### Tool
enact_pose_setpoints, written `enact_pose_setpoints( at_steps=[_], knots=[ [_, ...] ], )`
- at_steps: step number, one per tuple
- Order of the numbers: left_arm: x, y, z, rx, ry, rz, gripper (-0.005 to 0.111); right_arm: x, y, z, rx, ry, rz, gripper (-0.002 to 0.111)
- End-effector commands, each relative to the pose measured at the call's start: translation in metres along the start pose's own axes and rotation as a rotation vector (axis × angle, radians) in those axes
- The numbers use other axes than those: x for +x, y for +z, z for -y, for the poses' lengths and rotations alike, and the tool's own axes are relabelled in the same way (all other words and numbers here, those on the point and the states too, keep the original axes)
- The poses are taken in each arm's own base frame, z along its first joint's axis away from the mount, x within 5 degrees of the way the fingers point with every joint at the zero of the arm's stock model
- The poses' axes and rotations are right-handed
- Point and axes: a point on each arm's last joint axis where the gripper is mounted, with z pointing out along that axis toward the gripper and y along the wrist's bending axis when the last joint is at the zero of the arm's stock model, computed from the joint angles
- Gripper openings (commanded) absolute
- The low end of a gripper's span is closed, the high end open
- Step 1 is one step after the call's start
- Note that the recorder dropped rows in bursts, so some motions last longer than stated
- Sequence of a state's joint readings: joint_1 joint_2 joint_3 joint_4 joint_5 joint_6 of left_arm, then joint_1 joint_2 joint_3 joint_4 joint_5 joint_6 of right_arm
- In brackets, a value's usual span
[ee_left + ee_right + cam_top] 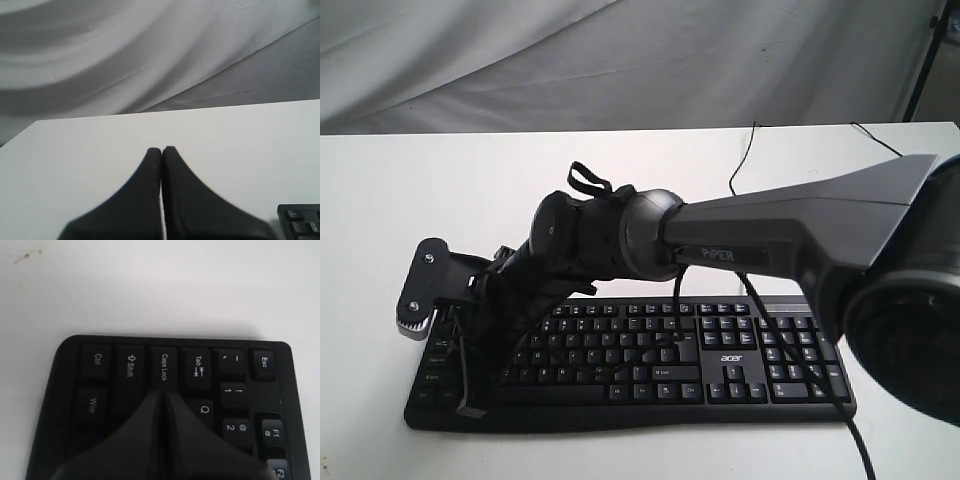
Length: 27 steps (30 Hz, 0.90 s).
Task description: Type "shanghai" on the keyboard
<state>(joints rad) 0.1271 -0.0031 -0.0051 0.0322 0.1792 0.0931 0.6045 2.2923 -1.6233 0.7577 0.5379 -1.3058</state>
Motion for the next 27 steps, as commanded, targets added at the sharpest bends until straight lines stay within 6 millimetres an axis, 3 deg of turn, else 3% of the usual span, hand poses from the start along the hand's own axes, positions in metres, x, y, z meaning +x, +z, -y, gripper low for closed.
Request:
enact_pose_setpoints(
  at_steps=[1,19,27],
  knots=[
    [0.001,0.001,0.0,0.004,-0.003,-0.003,0.001,-0.001,0.0,0.003,0.015,0.006,0.007,0.0],
    [0.001,0.001,0.0,0.004,-0.003,-0.003,0.001,0.005,0.007,0.003,0.016,0.012,-0.005,0.0],
    [0.001,0.001,0.0,0.004,-0.003,-0.003,0.001,-0.009,-0.012,0.005,0.042,-0.031,0.018,0.0]
  ],
)
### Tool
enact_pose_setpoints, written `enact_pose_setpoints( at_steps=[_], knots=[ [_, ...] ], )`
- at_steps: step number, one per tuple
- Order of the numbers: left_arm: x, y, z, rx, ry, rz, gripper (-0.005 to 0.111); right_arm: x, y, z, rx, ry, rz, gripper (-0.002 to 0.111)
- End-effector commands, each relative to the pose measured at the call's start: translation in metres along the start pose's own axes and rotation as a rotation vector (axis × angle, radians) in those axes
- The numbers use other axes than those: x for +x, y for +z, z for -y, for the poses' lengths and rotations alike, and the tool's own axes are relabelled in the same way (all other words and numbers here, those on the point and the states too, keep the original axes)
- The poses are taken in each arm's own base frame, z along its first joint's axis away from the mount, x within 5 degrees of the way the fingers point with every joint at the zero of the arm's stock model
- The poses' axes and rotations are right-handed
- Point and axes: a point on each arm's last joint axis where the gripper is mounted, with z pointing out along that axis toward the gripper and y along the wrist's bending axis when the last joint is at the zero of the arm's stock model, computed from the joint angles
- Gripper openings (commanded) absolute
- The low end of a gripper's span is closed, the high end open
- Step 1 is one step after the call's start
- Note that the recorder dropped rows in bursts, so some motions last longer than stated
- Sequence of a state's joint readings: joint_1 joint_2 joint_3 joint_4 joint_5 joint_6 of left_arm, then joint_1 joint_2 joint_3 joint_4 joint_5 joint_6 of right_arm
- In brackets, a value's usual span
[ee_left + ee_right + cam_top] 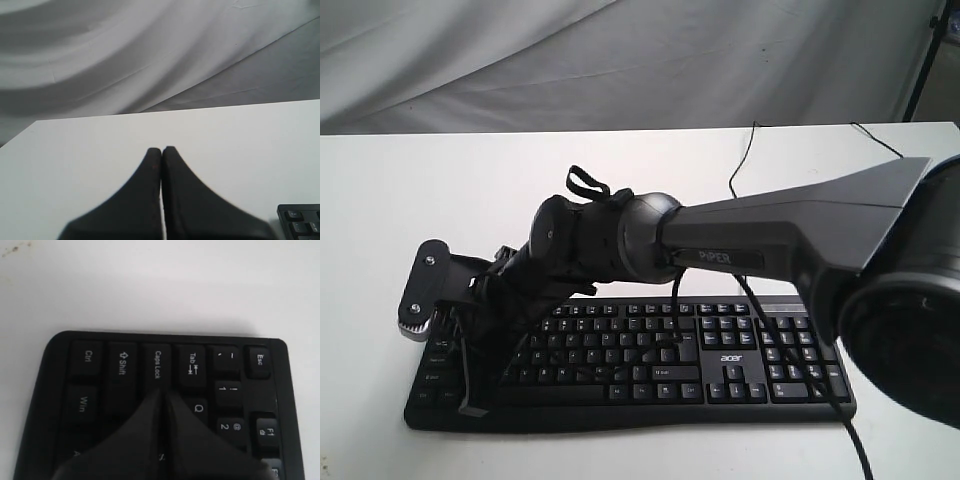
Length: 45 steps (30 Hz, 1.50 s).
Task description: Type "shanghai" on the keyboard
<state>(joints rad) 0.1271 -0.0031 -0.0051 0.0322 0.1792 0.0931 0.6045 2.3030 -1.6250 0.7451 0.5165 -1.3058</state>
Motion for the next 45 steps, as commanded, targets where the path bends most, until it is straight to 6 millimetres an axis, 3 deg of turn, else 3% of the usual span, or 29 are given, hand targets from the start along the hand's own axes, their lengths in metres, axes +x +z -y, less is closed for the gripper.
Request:
enact_pose_setpoints(
  at_steps=[1,28,38,45],
  knots=[
    [0.001,0.001,0.0,0.004,-0.003,-0.003,0.001,-0.013,-0.018,0.004,0.028,-0.024,0.028,0.0],
    [0.001,0.001,0.0,0.004,-0.003,-0.003,0.001,-0.01,-0.024,0.006,-0.003,-0.018,0.016,0.0],
    [0.001,0.001,0.0,0.004,-0.003,-0.003,0.001,0.019,-0.041,0.027,-0.112,0.061,-0.035,0.0],
    [0.001,0.001,0.0,0.004,-0.003,-0.003,0.001,0.034,-0.076,0.022,-0.058,0.049,-0.076,0.0]
  ],
)
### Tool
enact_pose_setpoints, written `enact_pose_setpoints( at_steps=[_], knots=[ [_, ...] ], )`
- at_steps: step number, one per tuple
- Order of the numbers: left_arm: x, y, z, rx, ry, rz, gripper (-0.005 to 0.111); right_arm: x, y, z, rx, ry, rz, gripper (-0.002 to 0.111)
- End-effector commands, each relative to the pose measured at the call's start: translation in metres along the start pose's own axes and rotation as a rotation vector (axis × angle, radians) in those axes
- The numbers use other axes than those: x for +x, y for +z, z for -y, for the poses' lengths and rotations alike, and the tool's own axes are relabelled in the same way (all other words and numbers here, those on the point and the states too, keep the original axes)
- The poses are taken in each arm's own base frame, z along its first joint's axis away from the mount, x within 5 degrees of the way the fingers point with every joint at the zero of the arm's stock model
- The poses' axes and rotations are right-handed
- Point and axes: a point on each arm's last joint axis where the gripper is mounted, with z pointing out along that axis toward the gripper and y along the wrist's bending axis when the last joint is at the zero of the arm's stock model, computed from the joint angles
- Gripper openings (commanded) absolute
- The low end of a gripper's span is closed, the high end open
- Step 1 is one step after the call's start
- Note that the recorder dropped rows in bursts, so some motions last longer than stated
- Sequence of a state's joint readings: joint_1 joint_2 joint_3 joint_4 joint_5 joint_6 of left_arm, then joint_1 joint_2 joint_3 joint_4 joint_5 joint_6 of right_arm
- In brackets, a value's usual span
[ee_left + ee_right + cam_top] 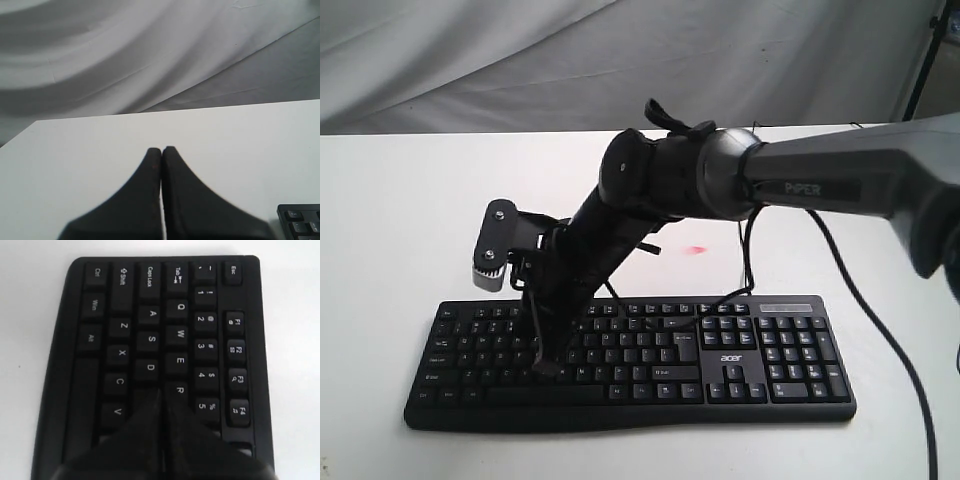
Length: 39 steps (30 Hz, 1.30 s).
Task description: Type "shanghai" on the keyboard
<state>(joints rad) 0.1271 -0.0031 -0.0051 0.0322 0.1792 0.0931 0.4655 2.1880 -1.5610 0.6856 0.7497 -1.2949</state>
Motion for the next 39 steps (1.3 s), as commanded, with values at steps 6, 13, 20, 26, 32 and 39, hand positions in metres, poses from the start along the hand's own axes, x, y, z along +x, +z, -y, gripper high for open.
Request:
enact_pose_setpoints(
  at_steps=[6,13,20,26,32,39],
  knots=[
    [0.001,0.001,0.0,0.004,-0.003,-0.003,0.001,0.018,-0.022,-0.008,0.064,-0.011,-0.016,0.0],
    [0.001,0.001,0.0,0.004,-0.003,-0.003,0.001,0.017,-0.022,-0.01,0.049,0.002,-0.009,0.0],
    [0.001,0.001,0.0,0.004,-0.003,-0.003,0.001,0.02,-0.022,-0.019,-0.051,-0.002,-0.034,0.0],
    [0.001,0.001,0.0,0.004,-0.003,-0.003,0.001,0.032,-0.013,-0.022,-0.017,0.01,-0.035,0.0],
    [0.001,0.001,0.0,0.004,-0.003,-0.003,0.001,0.03,-0.013,-0.025,-0.034,0.019,-0.024,0.0],
    [0.001,0.001,0.0,0.004,-0.003,-0.003,0.001,0.032,-0.01,-0.024,-0.036,0.0,-0.027,0.0]
  ],
)
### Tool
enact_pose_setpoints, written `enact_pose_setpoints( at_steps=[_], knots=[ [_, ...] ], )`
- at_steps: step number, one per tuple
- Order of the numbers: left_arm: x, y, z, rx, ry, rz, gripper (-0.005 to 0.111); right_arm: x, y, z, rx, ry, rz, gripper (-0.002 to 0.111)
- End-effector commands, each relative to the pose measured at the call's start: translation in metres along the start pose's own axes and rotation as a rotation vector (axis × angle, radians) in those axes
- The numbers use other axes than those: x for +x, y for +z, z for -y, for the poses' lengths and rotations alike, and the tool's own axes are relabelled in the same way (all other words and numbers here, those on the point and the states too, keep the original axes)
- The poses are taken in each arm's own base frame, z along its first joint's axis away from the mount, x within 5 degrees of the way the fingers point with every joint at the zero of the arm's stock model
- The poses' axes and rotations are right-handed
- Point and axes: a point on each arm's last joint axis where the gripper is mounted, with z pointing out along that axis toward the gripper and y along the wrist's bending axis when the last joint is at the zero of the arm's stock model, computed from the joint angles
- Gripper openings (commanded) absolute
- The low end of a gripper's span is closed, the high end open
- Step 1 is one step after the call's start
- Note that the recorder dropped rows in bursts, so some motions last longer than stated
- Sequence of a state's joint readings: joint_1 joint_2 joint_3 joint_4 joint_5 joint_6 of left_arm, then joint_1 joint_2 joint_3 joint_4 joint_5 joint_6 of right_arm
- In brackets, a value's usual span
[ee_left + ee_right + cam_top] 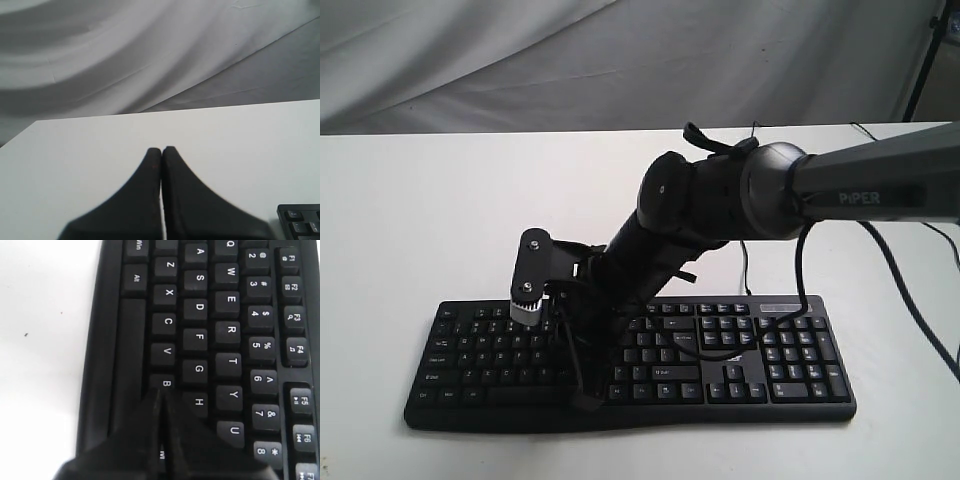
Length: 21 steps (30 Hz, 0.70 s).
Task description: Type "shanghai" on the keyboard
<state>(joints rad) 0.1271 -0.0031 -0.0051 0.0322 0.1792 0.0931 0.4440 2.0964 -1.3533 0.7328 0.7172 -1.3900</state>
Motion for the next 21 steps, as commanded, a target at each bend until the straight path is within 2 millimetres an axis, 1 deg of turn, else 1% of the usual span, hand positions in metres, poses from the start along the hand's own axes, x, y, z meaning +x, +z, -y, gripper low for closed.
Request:
enact_pose_setpoints(
  at_steps=[1,5,21],
  knots=[
    [0.0014,0.0006,0.0004,0.004,-0.003,-0.003,0.001,-0.0005,-0.0013,-0.001,0.001,-0.012,0.009,0.0],
    [0.0014,0.0006,0.0004,0.004,-0.003,-0.003,0.001,0.0019,0.0028,-0.0003,-0.002,-0.006,0.002,0.0],
    [0.0014,0.0006,0.0004,0.004,-0.003,-0.003,0.001,0.002,0.0028,-0.0003,-0.002,-0.008,0.001,0.0]
  ],
)
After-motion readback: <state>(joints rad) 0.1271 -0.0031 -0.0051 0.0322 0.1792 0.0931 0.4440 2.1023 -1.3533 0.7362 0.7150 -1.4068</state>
